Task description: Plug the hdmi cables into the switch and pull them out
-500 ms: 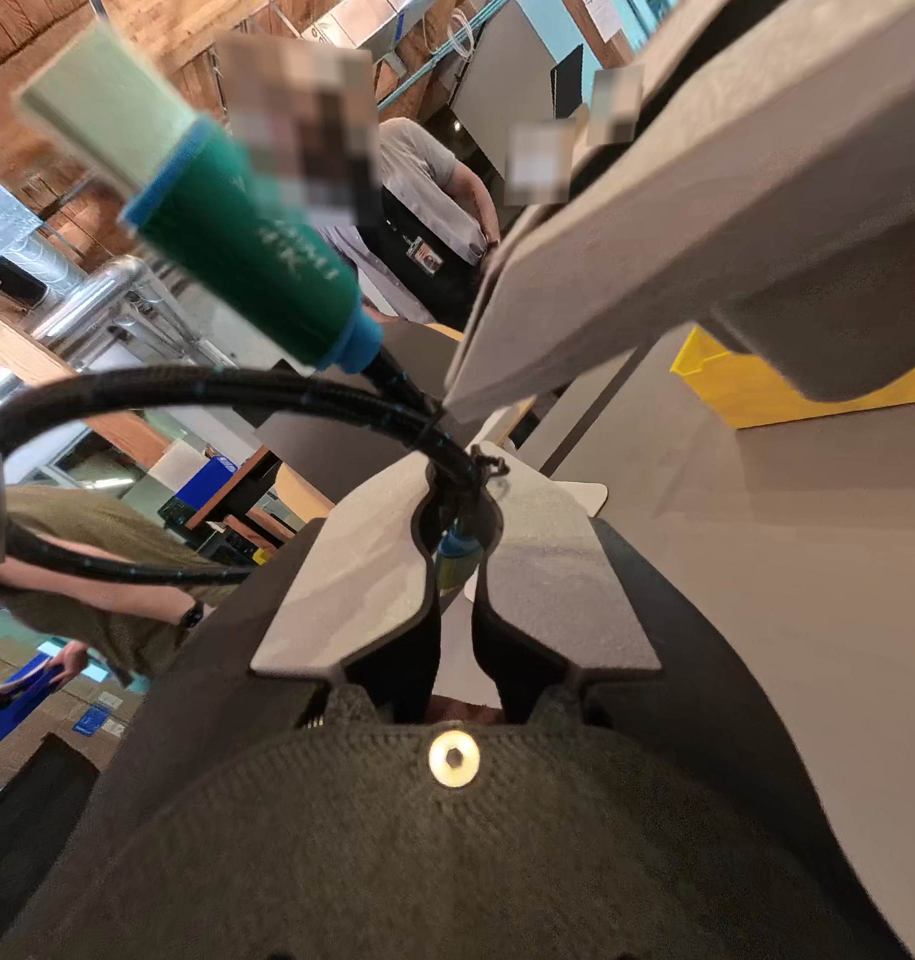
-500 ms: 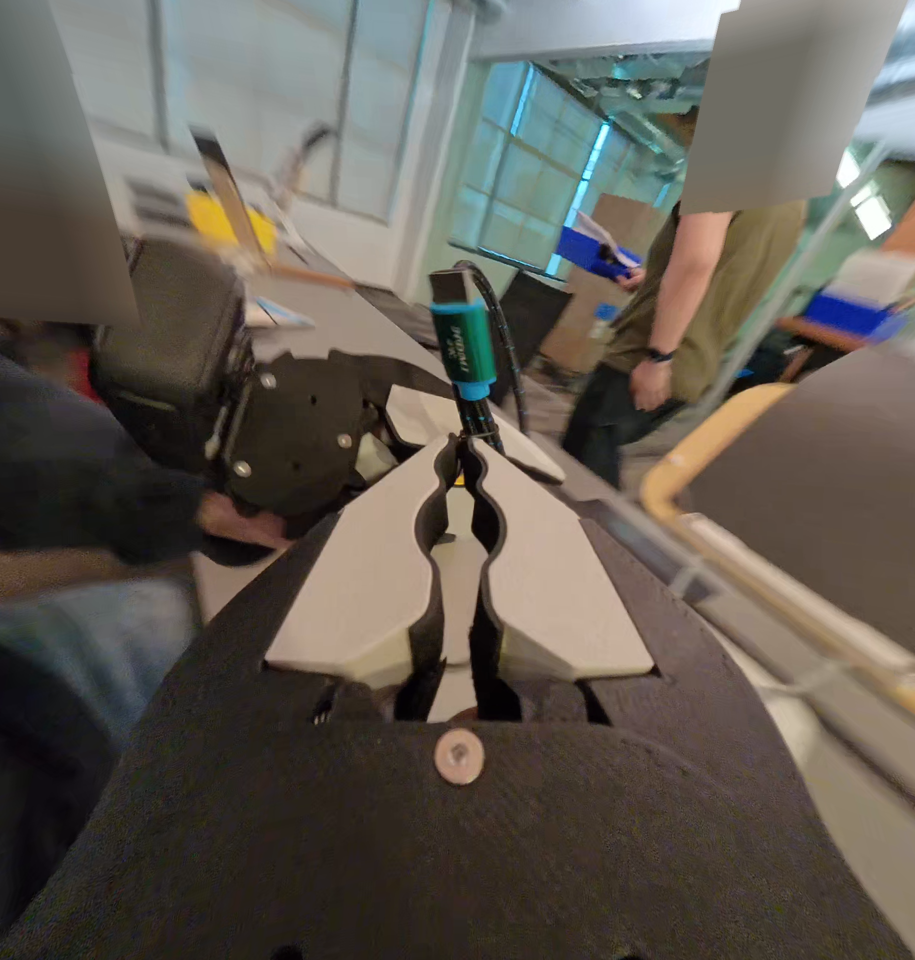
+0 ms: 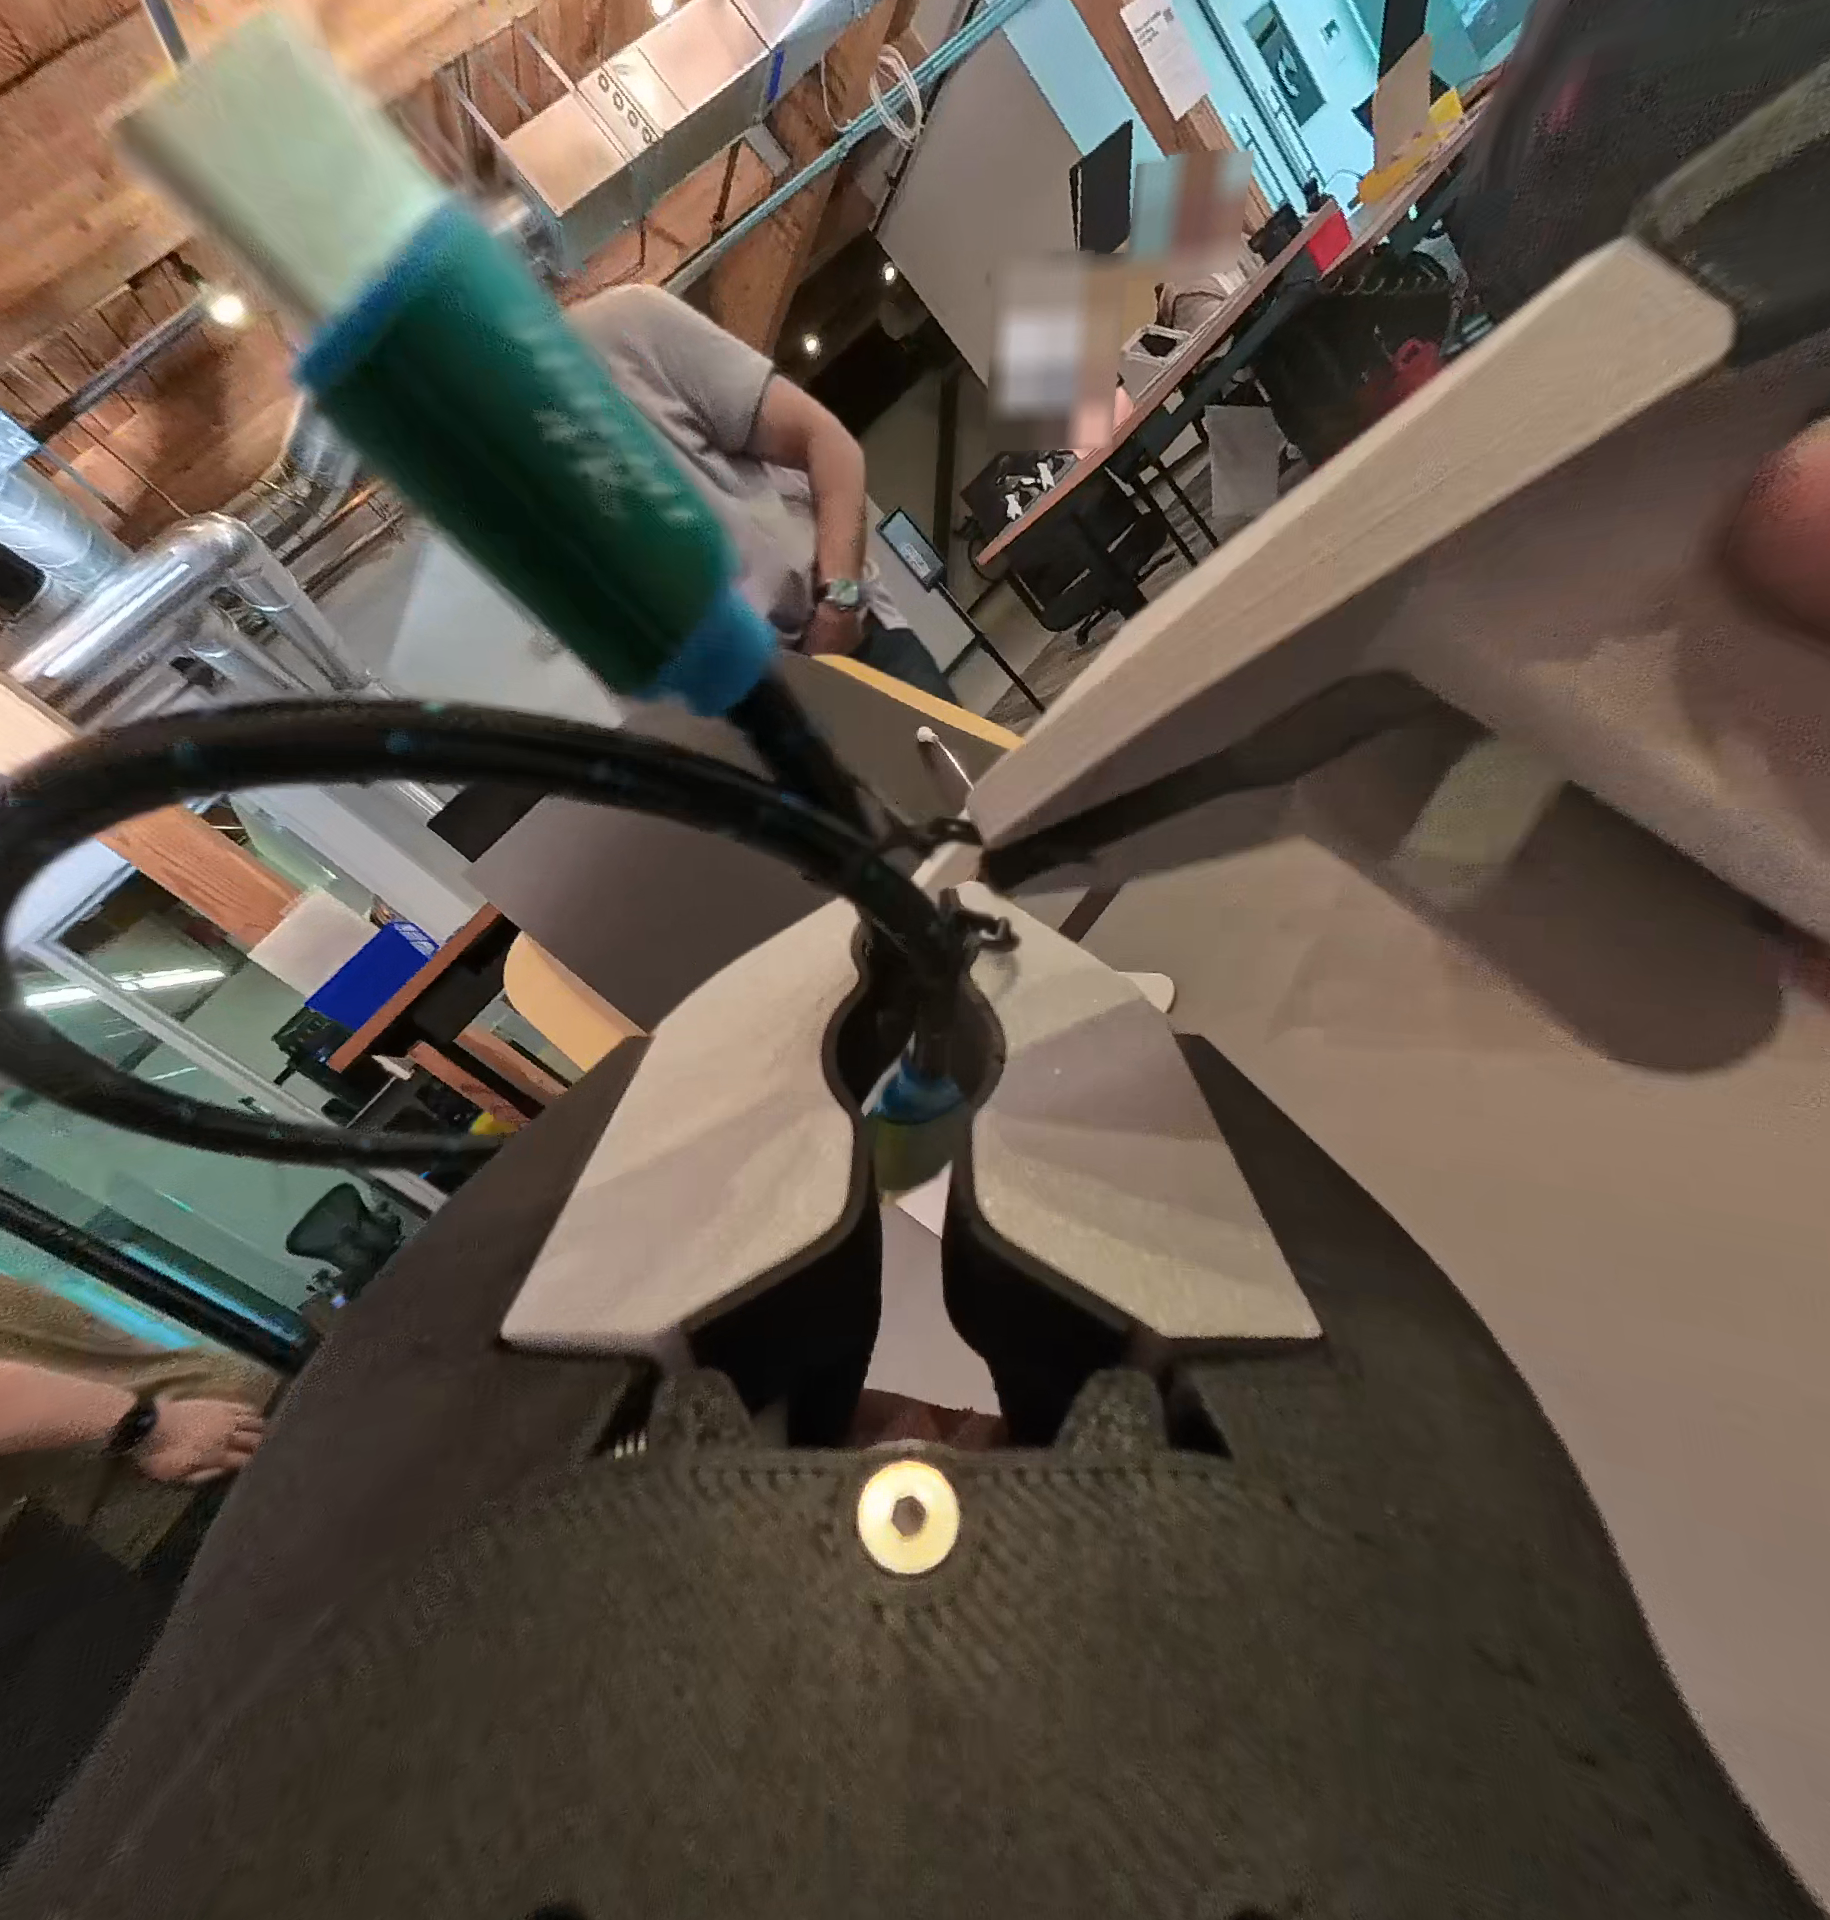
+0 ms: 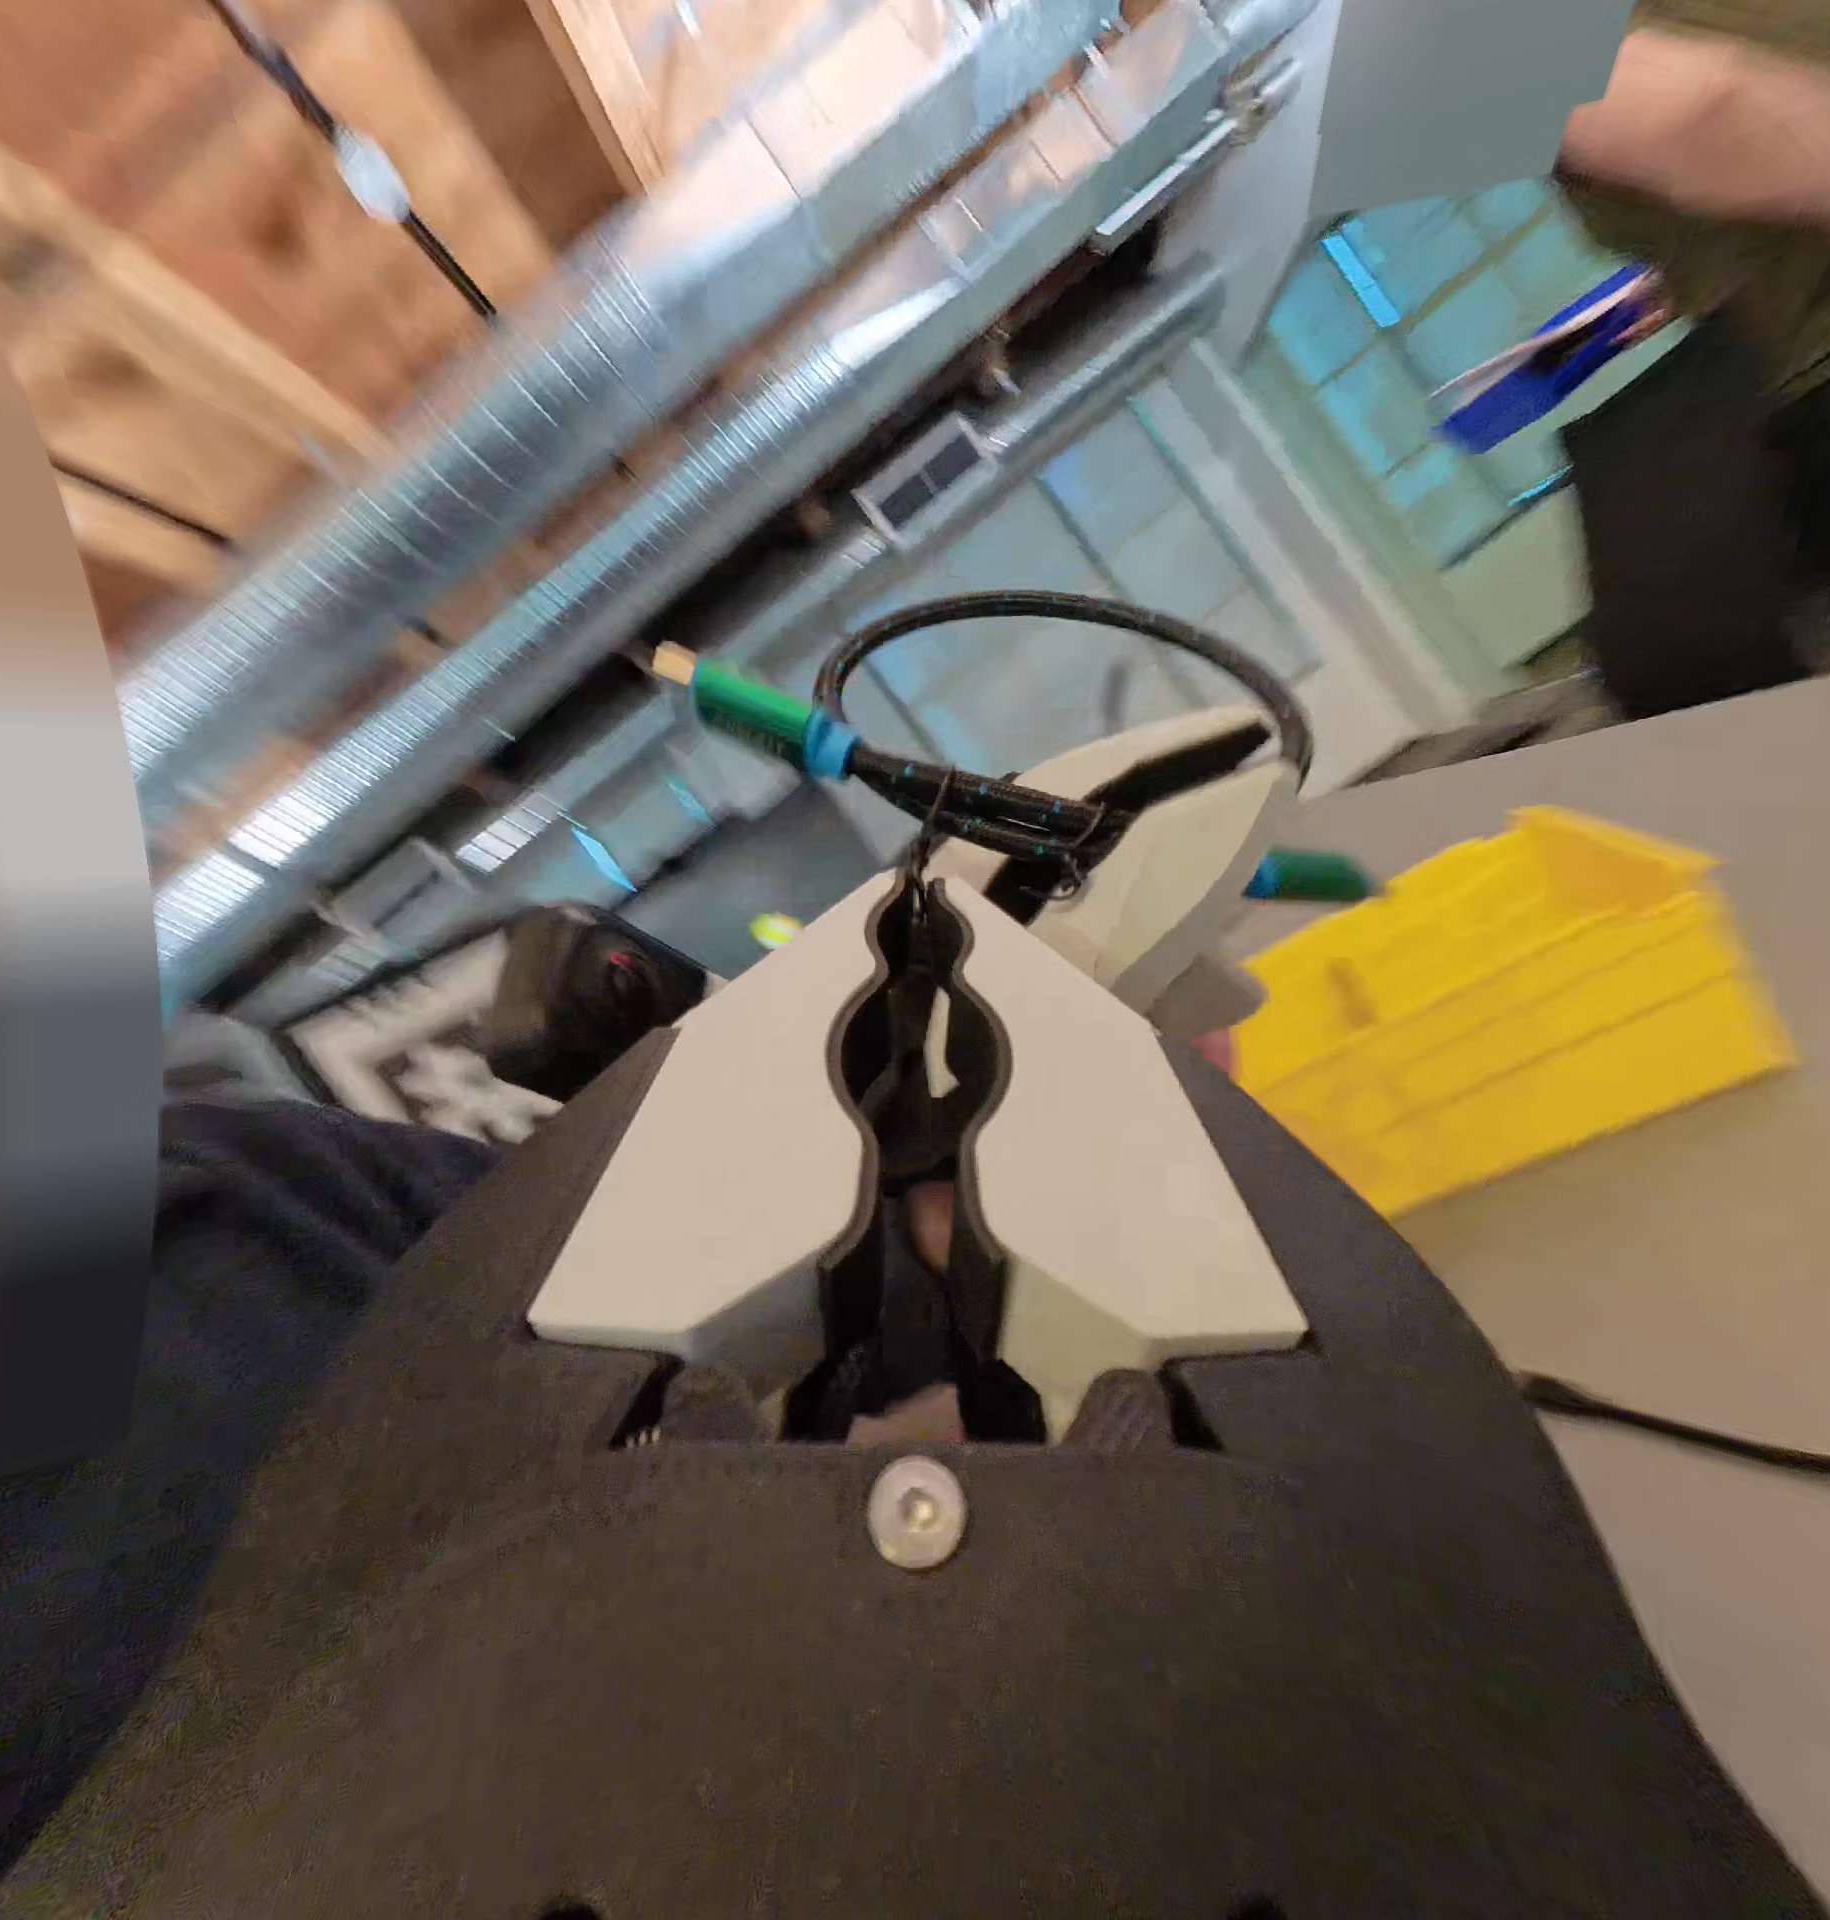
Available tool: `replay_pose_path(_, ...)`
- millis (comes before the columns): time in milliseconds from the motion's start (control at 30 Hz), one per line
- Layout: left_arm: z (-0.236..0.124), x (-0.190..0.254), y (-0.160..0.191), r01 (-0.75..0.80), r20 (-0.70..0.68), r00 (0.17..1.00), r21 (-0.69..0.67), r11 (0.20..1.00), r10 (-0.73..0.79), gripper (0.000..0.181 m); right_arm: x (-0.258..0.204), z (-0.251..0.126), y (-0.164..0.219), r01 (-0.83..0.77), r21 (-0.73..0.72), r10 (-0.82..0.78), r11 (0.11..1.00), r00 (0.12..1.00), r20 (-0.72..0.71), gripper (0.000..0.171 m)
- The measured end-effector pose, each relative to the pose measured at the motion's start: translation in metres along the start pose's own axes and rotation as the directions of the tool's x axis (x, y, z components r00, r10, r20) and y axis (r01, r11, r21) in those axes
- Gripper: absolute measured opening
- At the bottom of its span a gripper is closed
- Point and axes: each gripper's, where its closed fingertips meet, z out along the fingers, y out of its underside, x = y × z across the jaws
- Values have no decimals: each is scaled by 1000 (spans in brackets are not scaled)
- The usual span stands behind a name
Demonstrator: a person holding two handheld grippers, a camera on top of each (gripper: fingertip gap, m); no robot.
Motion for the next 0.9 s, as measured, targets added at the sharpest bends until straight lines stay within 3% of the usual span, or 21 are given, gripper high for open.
replay_pose_path(100, 1, -1, 2, 5, -3, 1000, -13, 1000, -5, 7, 6, -5, -8, 346, -134, -365, 929, 915, -169, 13)
replay_pose_path(233, 2, -1, 2, 4, -9, 1000, -25, 1000, -4, 7, 3, -4, -12, 677, -355, -762, 645, 609, -222, 17)
replay_pose_path(333, 2, 2, 2, 2, -12, 1000, -31, 1000, -2, 7, 1, 3, -7, 763, -479, -900, 435, 394, -188, 14)
replay_pose_path(433, 1, 1, 1, 2, -9, 1000, -28, 1000, -2, 7, 4, 8, -3, 770, -543, -941, 336, 292, -169, 6)
replay_pose_path(633, -1, -2, -1, -4, -3, 1000, -20, 1000, 4, 7, 1, 7, -5, 744, -483, -885, 461, 425, -190, 0)
replay_pose_path(767, -1, -4, -1, 4, 2, 1000, -18, 1000, -4, 7, 5, 4, -4, 707, -454, -835, 542, 513, -199, 9)
replay_pose_path(900, -1, -4, -2, 1, 1, 1000, -16, 1000, -1, 7, 3, 6, -1, 690, -422, -801, 588, 569, -186, 1)
